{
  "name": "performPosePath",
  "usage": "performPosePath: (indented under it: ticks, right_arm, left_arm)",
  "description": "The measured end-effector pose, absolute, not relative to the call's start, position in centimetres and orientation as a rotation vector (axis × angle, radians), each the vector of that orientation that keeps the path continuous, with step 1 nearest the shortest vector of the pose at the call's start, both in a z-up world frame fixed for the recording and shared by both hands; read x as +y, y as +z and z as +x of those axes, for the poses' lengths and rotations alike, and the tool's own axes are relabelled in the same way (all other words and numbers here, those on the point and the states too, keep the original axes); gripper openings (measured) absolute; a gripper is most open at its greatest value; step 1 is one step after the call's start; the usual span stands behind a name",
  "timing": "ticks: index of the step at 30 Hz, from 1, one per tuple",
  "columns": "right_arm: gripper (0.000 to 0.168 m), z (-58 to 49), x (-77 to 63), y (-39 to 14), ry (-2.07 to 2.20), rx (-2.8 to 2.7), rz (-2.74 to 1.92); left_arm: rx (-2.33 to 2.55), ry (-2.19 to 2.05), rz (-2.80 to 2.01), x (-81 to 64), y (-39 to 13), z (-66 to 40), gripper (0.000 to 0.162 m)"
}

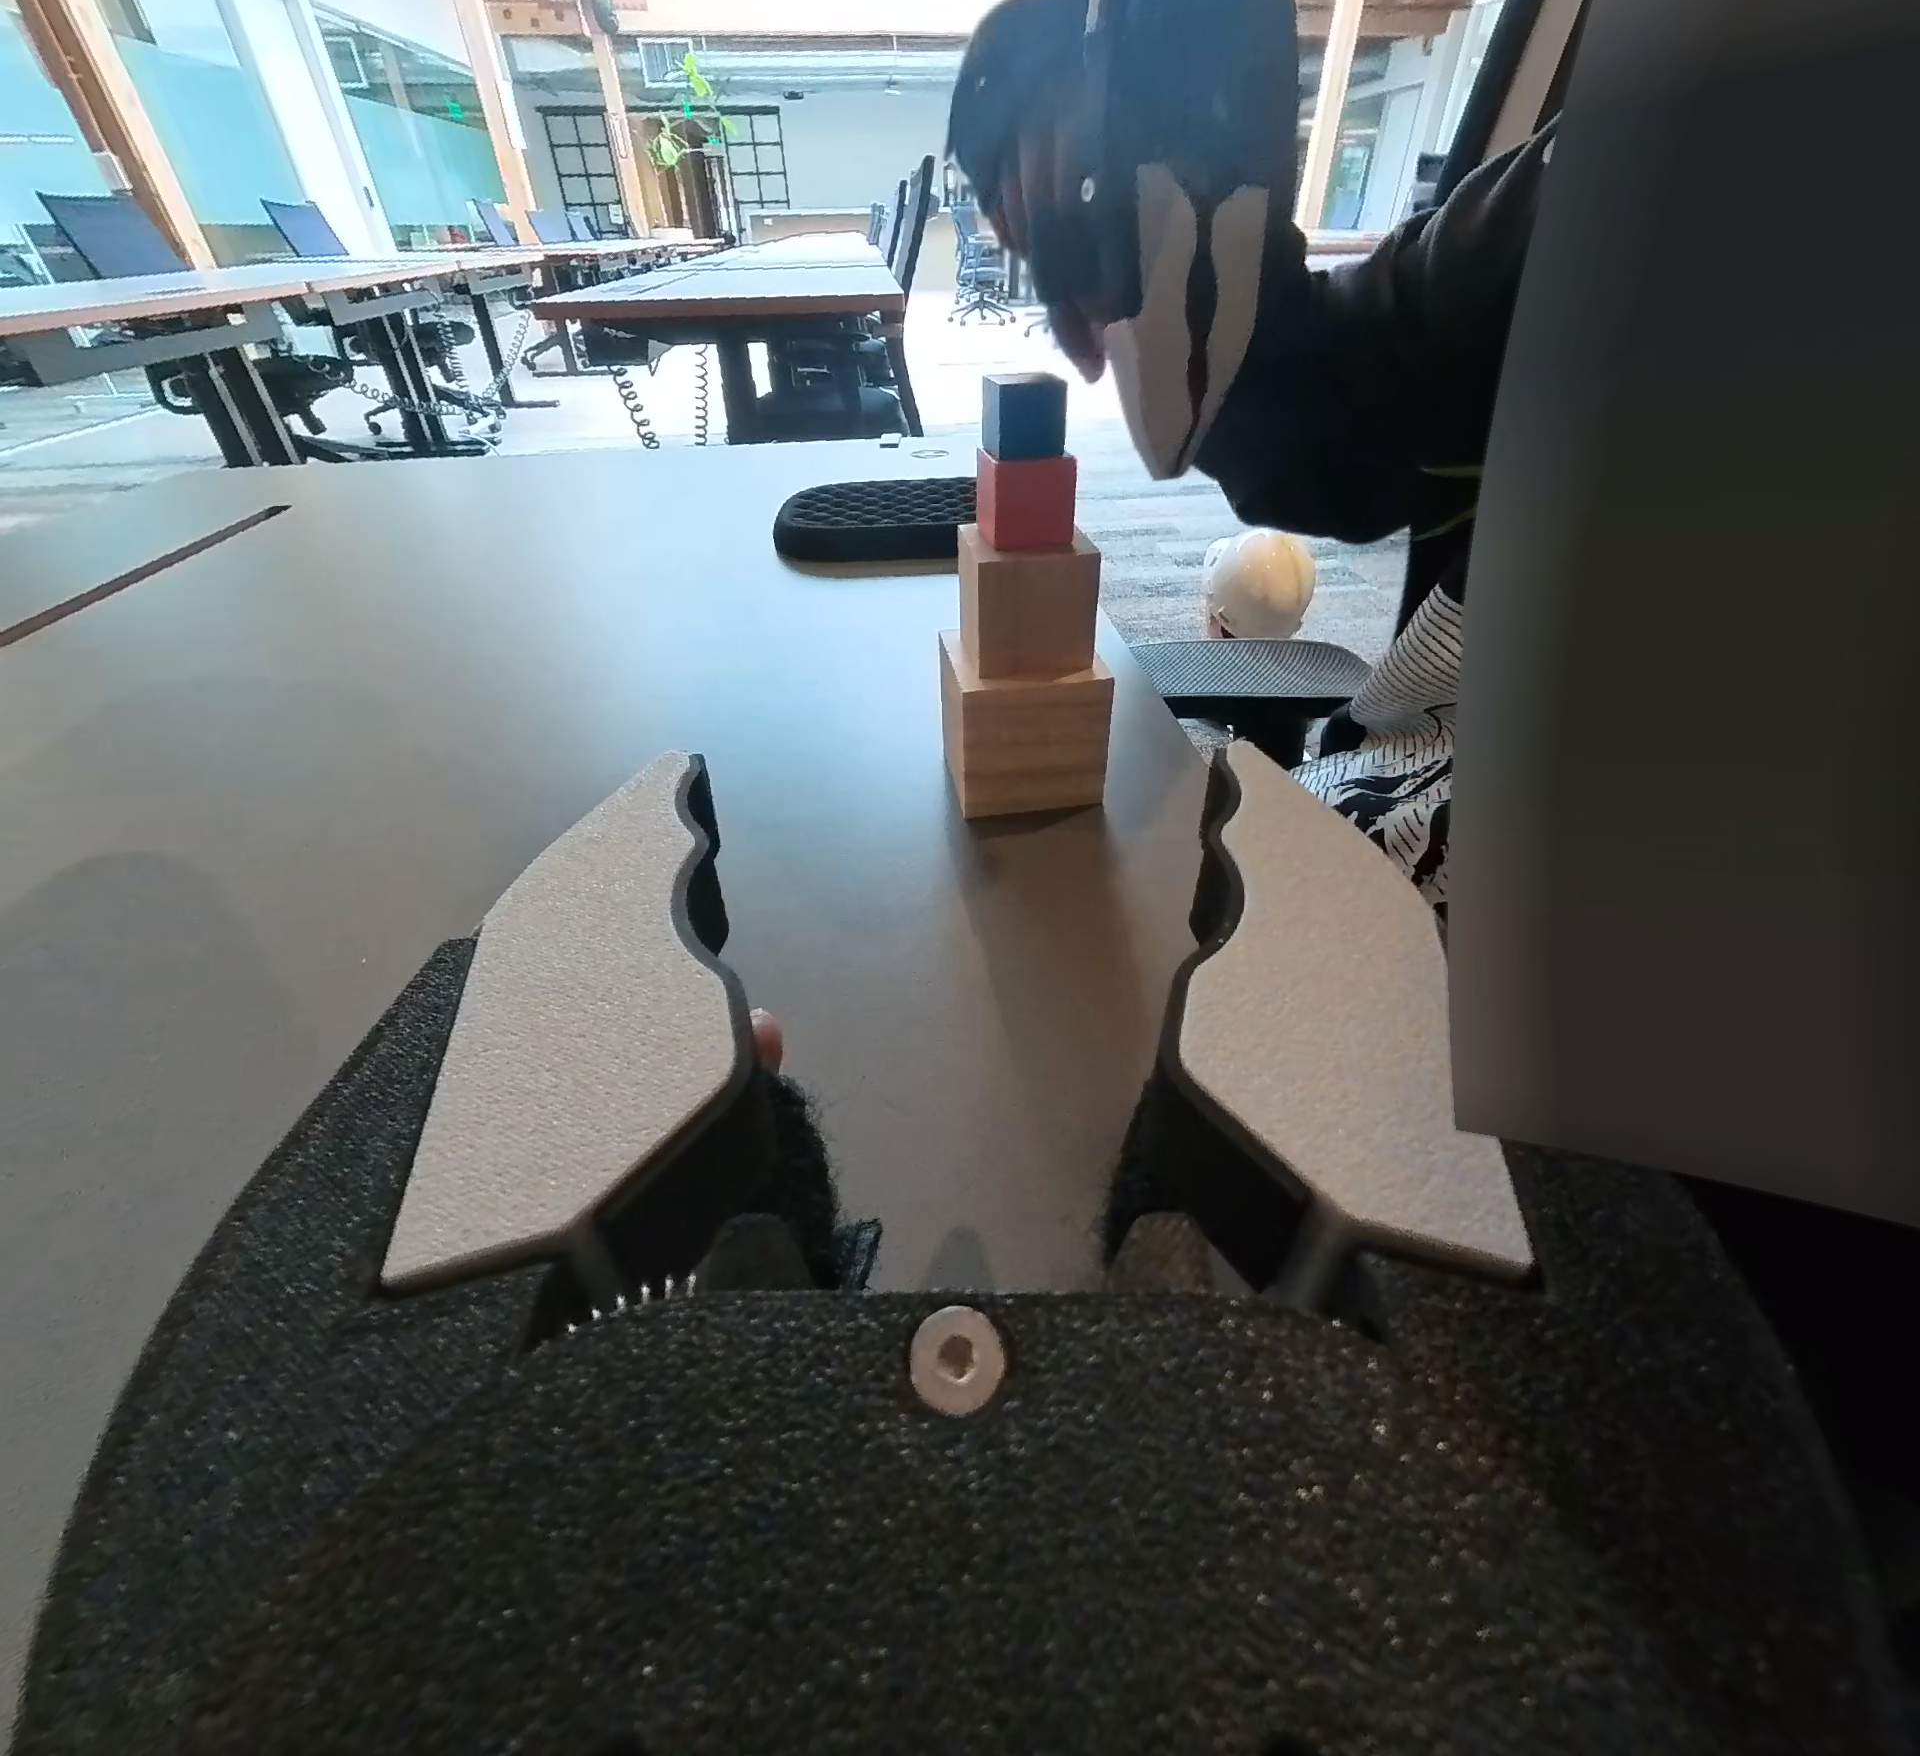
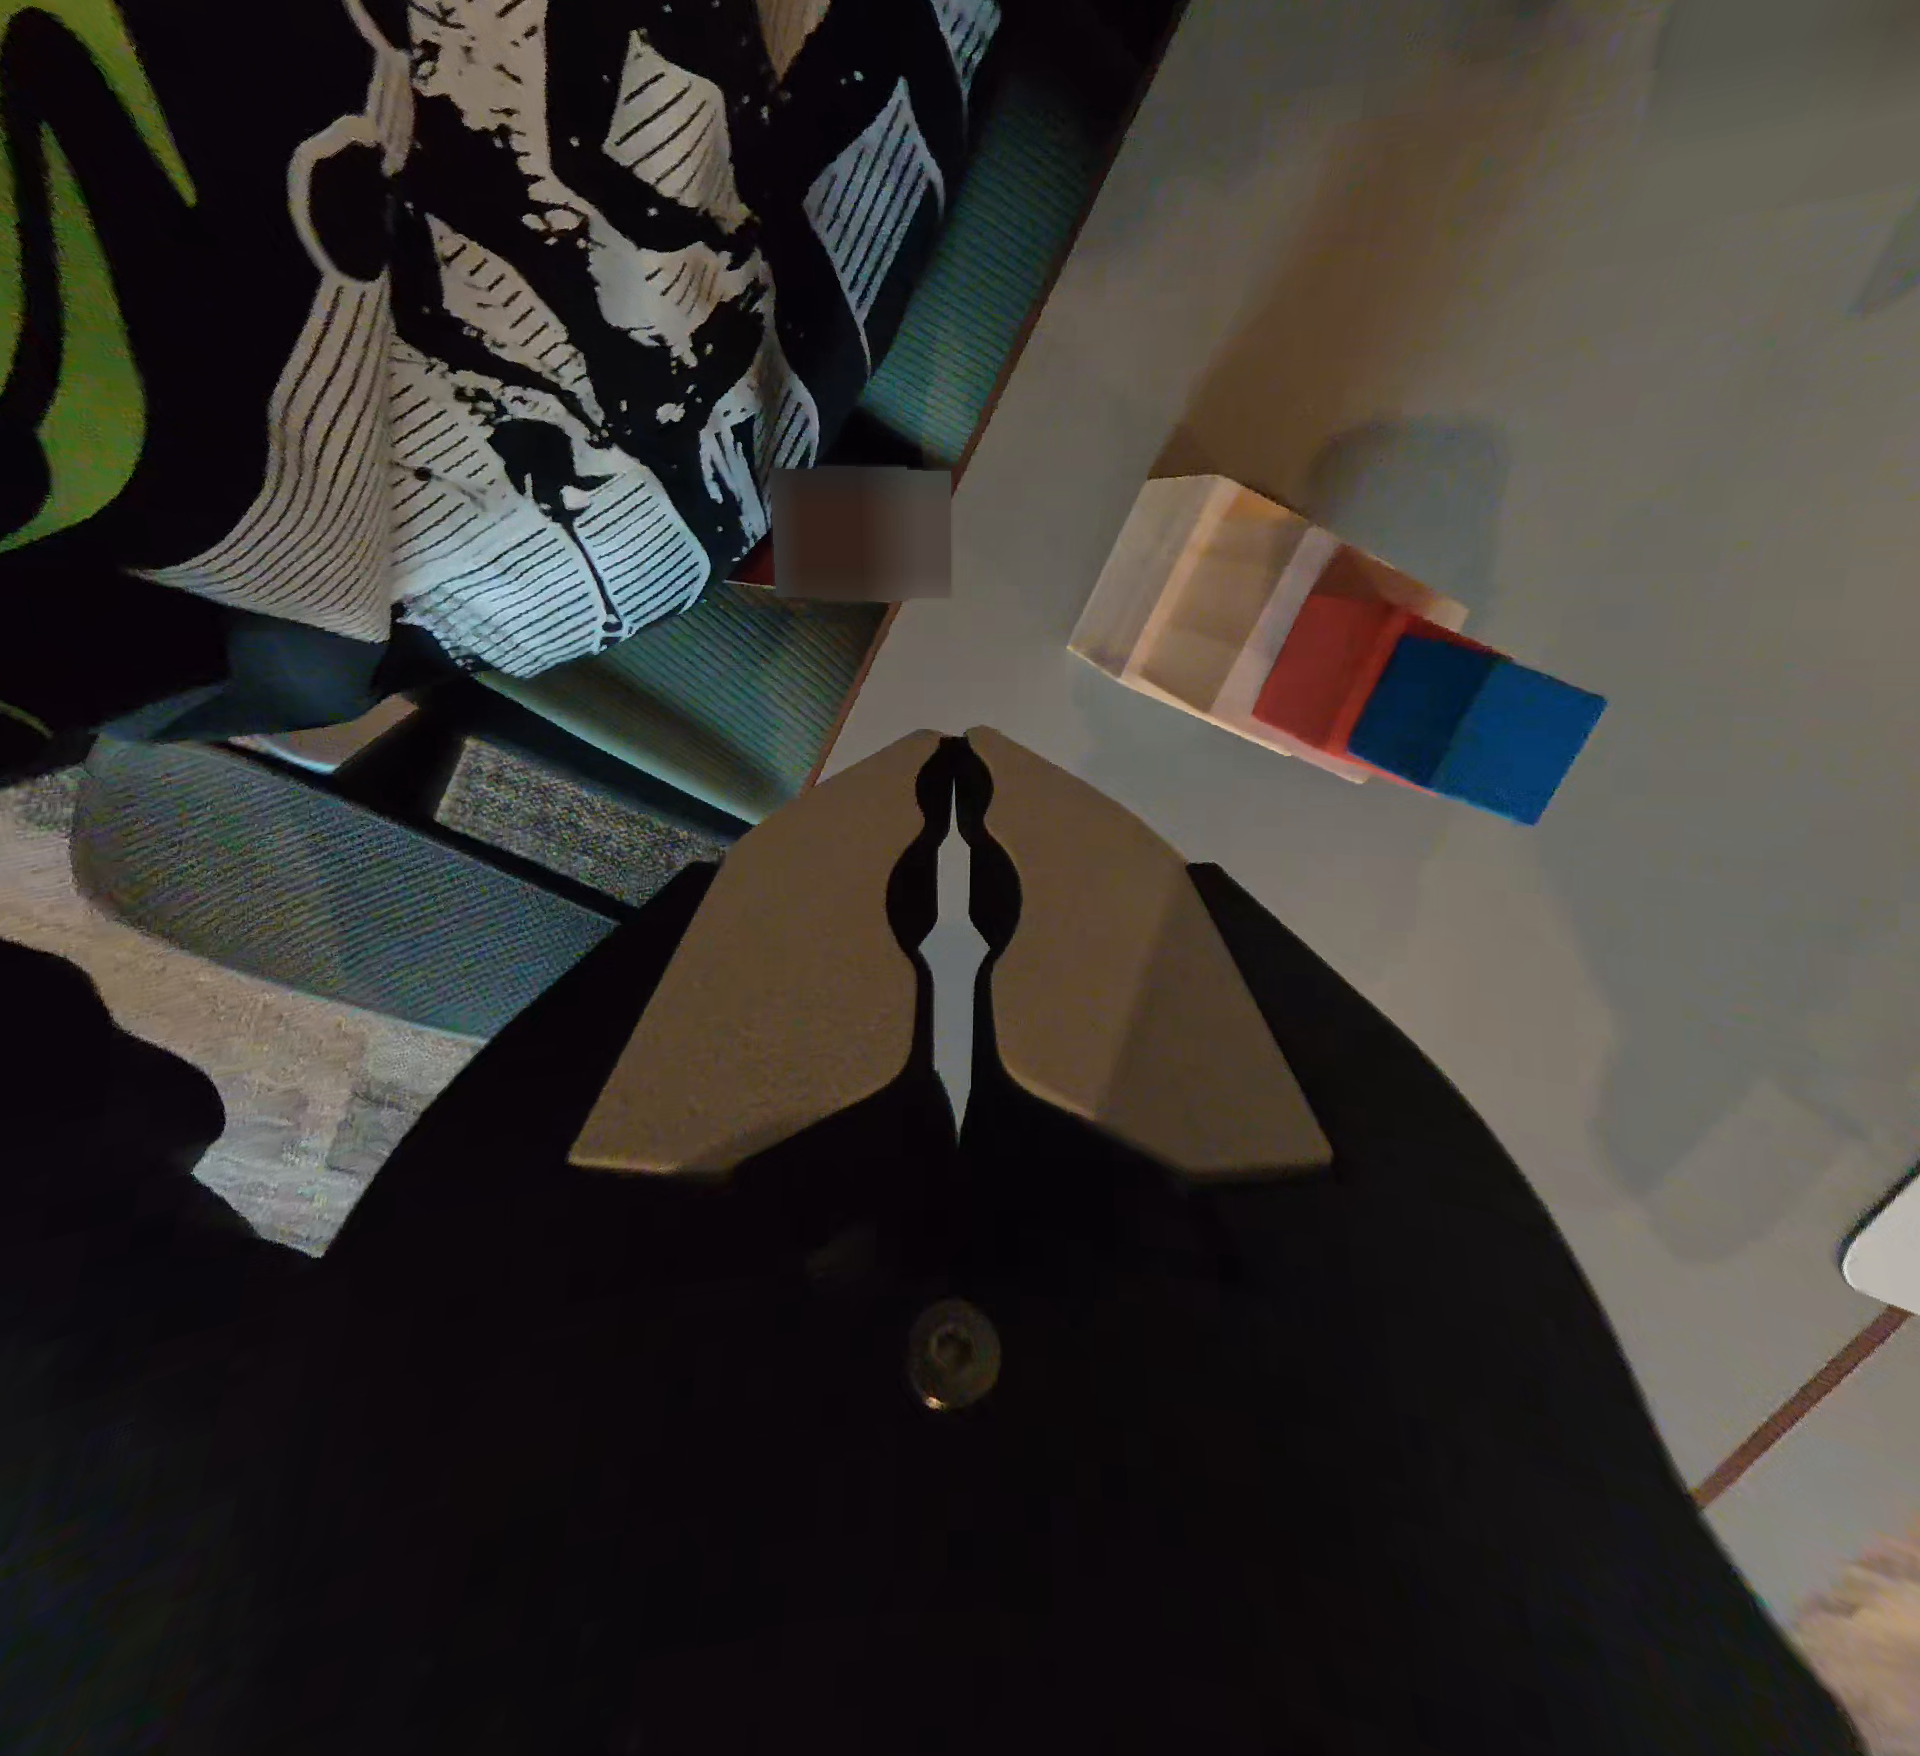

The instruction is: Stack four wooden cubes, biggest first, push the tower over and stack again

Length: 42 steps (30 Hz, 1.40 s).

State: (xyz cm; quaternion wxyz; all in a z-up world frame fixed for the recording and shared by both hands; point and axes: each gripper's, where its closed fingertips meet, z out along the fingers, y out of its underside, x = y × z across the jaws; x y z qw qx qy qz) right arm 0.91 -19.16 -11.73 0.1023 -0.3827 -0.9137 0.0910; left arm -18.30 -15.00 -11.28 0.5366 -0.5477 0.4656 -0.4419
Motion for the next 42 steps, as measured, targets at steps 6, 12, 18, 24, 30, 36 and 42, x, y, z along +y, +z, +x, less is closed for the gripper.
performPosePath:
  ticks: [6,12,18,24,30,36,42]
  right_arm:
    - [0.000,-0.4,-18.4,-13.2,0.277,-2.648,-1.167]
    - [0.000,-1.5,-17.8,-13.6,0.288,-2.609,-1.160]
    - [0.000,-2.6,-17.1,-13.2,0.282,-2.553,-1.157]
    - [0.000,-3.2,-16.8,-13.0,0.292,-2.534,-1.160]
    - [0.000,-3.8,-16.4,-12.6,0.300,-2.508,-1.168]
    - [0.000,-4.8,-15.9,-12.3,0.304,-2.478,-1.177]
    - [0.000,-5.8,-15.2,-11.7,0.313,-2.428,-1.185]
  left_arm:
    - [1.104,-1.058,-1.306,-15.0,-11.3,-18.3,0.088]
    - [1.102,-1.063,-1.309,-14.9,-11.2,-18.3,0.087]
    - [1.101,-1.064,-1.310,-14.9,-11.2,-18.3,0.087]
    - [1.098,-1.068,-1.310,-14.9,-11.2,-18.3,0.087]
    - [1.097,-1.069,-1.311,-14.9,-11.2,-18.4,0.086]
    - [1.096,-1.070,-1.312,-14.9,-11.2,-18.4,0.086]
    - [1.096,-1.071,-1.312,-14.9,-11.2,-18.4,0.086]
